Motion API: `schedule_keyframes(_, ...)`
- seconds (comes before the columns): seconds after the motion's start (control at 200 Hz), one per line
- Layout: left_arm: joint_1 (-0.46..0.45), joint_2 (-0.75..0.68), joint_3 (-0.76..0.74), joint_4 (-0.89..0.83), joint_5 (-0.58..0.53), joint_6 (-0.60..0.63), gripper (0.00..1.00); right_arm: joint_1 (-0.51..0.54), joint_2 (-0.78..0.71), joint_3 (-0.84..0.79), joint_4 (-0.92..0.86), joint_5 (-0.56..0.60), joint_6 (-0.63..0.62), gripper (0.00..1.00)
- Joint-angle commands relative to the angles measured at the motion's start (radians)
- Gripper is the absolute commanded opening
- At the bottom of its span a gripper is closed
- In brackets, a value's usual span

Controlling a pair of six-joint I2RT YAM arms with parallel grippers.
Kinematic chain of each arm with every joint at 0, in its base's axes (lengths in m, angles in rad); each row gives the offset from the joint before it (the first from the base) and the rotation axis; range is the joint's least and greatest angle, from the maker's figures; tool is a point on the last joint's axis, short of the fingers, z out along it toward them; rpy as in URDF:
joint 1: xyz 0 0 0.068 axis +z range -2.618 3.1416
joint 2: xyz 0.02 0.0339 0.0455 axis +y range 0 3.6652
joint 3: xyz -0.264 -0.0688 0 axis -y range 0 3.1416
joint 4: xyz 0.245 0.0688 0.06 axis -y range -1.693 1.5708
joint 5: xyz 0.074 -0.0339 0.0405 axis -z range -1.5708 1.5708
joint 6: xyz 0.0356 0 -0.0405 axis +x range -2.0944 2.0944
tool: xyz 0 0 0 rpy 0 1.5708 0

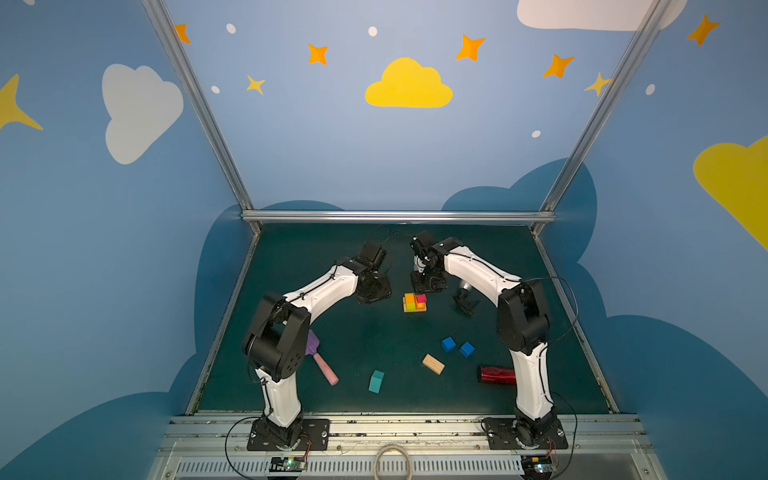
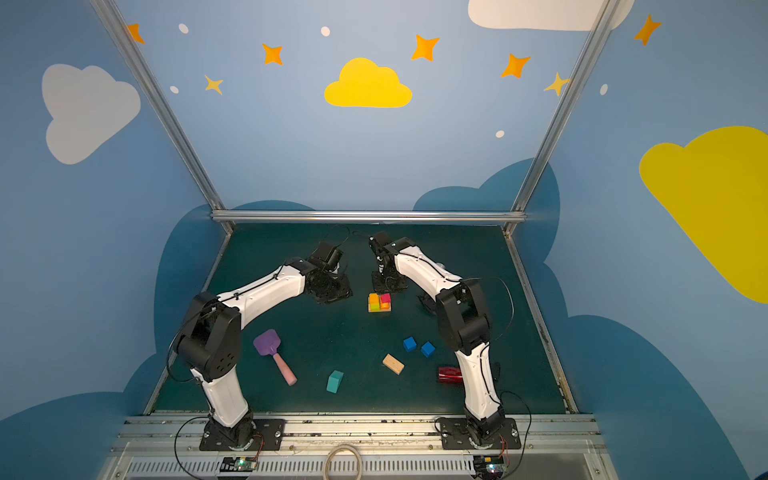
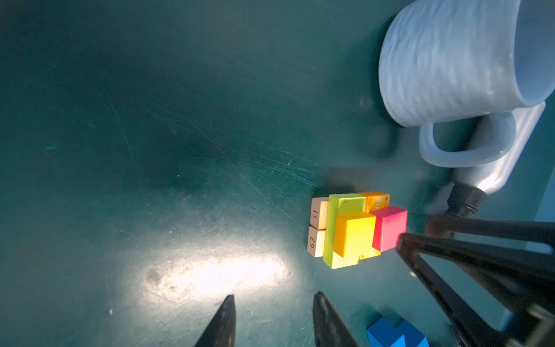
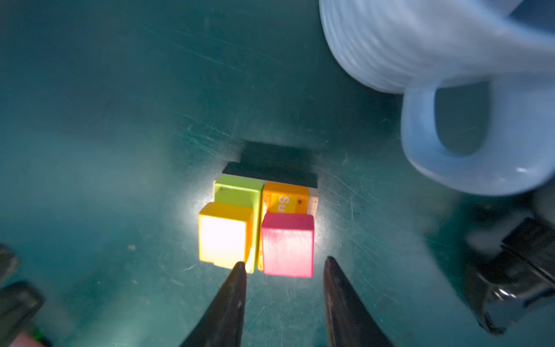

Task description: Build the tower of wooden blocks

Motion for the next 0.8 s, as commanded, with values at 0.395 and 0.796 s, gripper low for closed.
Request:
schedule_keyframes(0.395, 0.005, -0.009, 0.018, 0.052, 0.104, -0.003, 0.43, -0.011, -0.236, -0.186, 0.116, -0.026, 0.006, 0.46)
schedule_keyframes(0.796, 0.004, 0.098, 0.075, 0.078, 0.174, -0.008, 0.36, -0.075, -0.286, -0.383, 0.331, -0.184, 0.027, 0.44)
